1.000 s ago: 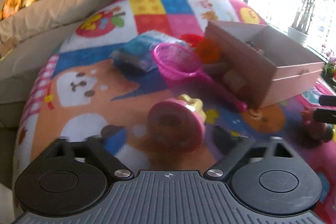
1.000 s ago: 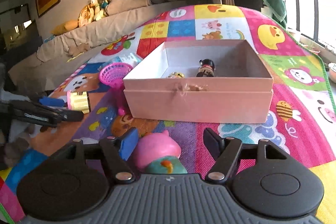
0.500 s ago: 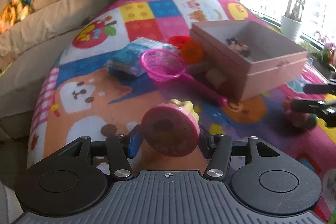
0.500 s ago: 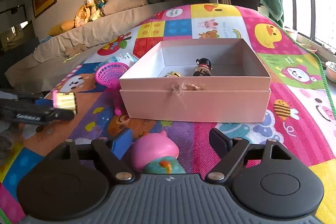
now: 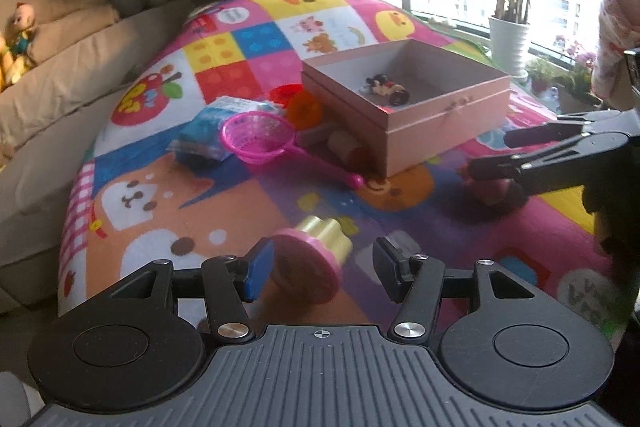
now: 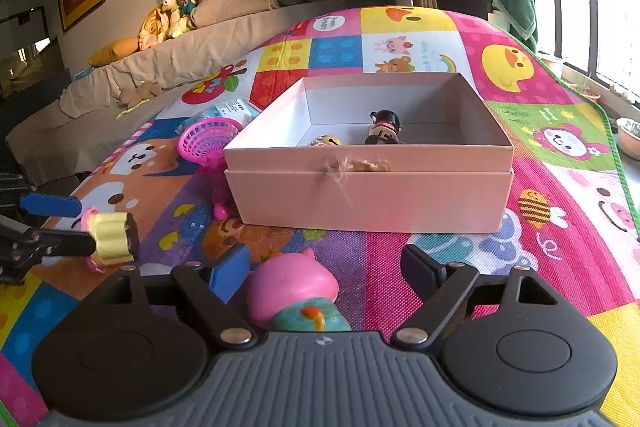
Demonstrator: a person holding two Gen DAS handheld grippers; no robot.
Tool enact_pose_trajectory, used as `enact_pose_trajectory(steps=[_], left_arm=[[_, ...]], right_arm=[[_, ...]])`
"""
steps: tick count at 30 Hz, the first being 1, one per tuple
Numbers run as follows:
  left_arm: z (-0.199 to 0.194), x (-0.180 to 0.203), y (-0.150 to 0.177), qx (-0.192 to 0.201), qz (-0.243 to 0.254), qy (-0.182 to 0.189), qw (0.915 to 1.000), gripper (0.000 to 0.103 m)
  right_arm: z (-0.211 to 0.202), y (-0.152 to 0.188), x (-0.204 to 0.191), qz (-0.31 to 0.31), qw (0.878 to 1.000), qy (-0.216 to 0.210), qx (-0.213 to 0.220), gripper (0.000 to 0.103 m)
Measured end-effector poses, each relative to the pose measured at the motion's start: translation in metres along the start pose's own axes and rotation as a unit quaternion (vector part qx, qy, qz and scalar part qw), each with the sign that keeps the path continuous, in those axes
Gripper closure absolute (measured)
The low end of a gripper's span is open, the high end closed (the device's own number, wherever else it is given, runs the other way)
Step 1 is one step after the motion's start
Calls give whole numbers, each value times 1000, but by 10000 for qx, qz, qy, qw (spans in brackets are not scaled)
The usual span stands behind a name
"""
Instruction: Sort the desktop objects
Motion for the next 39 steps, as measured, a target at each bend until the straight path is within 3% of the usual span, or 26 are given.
enact_pose_trajectory(steps=[6,9,11,13,21,28,34,39], left_arm=[[13,-17,18,-43,-299,40,9995,17],[27,-21,23,56,-508,307,9982,19],[37,-21,24,87,-656,528,9964,27],[42,-20,25,32,-714,623,9955,43],[6,-16,15,-111,-154,107,9998,43],[-2,1,9,-188,262,171,9993,42],[4,4,14,-284,252,227,9990,41],[8,5,24,-344,159,288,9989,30]], right_arm=[[0,0,0,-16,10000,9,17,17],[0,0,-1,-47,10000,-3,-1,17],[1,0,-1,-64,10000,0,-12,17],[0,1,-2,-73,10000,13,-8,17],[1,1,-2,-47,10000,-6,-46,17],[0,1,-2,-46,10000,3,-19,14],[0,1,-2,-53,10000,-8,-20,14],[0,2,-6,-199,9998,-70,-71,13]])
Point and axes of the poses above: each gripper's, at about its wrist camera, not at the fingertips, and z roughly the way its jaws point, x to its right, y to its underside, the point moved 7 cm from there along z, roughly the way its jaws point, and after that the axes turned 12 degrees about z, right-handed, at the moved point
